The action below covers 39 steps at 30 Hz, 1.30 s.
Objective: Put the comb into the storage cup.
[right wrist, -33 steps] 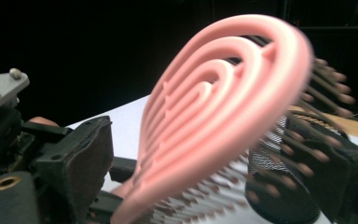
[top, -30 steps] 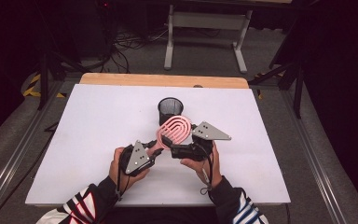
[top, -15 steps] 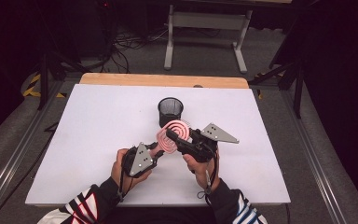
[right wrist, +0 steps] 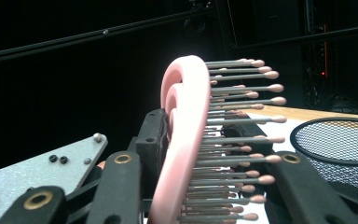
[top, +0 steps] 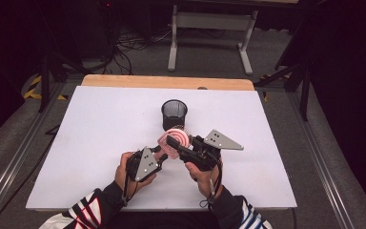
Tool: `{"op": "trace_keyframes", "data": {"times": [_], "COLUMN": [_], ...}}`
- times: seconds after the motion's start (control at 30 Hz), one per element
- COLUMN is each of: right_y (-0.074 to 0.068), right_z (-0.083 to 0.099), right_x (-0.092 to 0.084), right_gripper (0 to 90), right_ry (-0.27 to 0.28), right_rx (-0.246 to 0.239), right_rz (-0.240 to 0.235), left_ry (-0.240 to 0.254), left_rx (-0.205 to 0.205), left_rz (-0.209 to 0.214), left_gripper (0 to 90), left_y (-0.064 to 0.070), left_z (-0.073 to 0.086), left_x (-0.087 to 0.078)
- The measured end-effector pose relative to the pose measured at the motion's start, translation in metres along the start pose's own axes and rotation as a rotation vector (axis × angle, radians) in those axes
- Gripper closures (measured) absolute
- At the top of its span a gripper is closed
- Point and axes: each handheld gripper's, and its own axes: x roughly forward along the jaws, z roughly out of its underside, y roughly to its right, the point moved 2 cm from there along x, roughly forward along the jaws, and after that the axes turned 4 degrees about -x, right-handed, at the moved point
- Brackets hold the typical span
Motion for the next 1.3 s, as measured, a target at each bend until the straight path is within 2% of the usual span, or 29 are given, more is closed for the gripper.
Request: {"op": "trace_keyframes", "data": {"times": [0.4, 0.83, 1.13, 1.27, 1.3], "right_y": [-0.005, -0.005, -0.001, 0.000, 0.001], "right_z": [-0.003, -0.008, -0.013, -0.014, -0.015], "right_x": [-0.004, -0.010, -0.017, -0.019, -0.020], "right_gripper": [61.6, 62.7, 62.9, 62.9, 62.9], "right_ry": [0.014, 0.023, 0.029, 0.026, 0.028], "right_rx": [-0.033, -0.075, -0.096, -0.099, -0.108], "right_rz": [0.011, 0.021, 0.040, 0.047, 0.047], "left_ry": [0.009, 0.008, 0.014, 0.024, 0.023], "left_rx": [0.014, 0.020, 0.026, 0.010, 0.006], "left_rz": [0.005, 0.026, 0.051, 0.057, 0.055], "left_gripper": [69.4, 63.2, 53.7, 45.2, 40.4], "left_y": [0.000, -0.001, -0.007, -0.011, -0.014], "left_z": [-0.001, -0.001, 0.000, 0.000, 0.001], "left_x": [0.001, 0.001, -0.005, -0.010, -0.013]}}
